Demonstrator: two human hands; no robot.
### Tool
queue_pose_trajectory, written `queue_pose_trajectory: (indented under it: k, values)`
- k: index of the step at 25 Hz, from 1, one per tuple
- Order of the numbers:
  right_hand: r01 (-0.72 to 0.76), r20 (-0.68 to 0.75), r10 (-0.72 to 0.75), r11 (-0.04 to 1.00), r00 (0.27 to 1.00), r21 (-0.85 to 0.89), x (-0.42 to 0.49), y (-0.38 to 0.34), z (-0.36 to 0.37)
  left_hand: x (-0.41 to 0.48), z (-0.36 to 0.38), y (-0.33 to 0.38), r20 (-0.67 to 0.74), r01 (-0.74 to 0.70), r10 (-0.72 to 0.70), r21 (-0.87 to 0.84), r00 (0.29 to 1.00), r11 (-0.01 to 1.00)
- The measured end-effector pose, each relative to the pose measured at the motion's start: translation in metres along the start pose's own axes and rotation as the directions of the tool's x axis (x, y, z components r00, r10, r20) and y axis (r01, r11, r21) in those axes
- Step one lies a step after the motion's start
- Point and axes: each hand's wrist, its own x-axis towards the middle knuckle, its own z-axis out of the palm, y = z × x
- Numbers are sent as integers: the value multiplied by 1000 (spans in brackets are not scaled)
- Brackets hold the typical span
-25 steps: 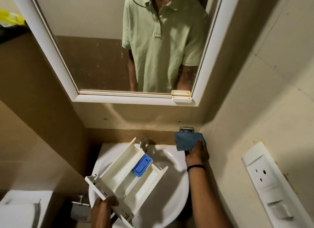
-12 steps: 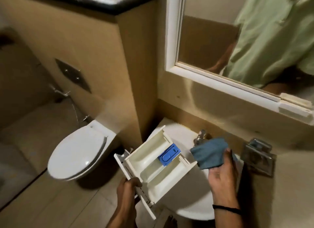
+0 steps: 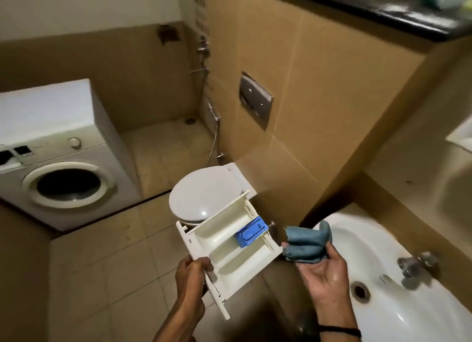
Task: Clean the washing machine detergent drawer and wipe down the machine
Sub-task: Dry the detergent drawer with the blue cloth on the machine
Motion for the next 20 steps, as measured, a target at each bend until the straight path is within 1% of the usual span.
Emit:
queue_pose_trajectory:
  k: [3, 4, 7, 9, 11, 13, 15, 18, 20]
  values:
    - [-58, 35, 61, 995, 998, -84, -8, 76, 46, 27, -68, 34, -68, -26, 21, -74, 997, 997]
    - [-70, 76, 79, 991, 994, -116, -8, 101, 59, 36, -90, 45, -95, -45, 36, -89, 995, 995]
    - [-162, 103, 189, 960, 977, -227, -1, 161, 95, 58, -144, 70, -183, -101, 74, -139, 980, 985]
    - [-229, 147, 272, 939, 951, -258, 6, 196, 124, 73, -178, 85, -249, -116, 66, -191, 966, 975]
    - [-272, 128, 319, 917, 939, -291, 24, 228, 151, 93, -203, 99, -295, -97, 26, -230, 955, 968]
    - [-284, 119, 333, 907, 935, -311, 42, 259, 183, 117, -224, 112, -337, -64, -24, -246, 941, 967]
    - [-239, 116, 307, 885, 944, -401, 60, 286, 216, 140, -238, 131, -378, -41, -68, -273, 923, 961]
    - [-204, 29, 271, 789, 962, -580, 102, 342, 278, 184, -257, 174, -449, -93, -70, -331, 891, 939]
    - [-190, -22, 232, 736, 972, -650, 131, 383, 325, 216, -268, 211, -498, -137, -69, -365, 865, 921]
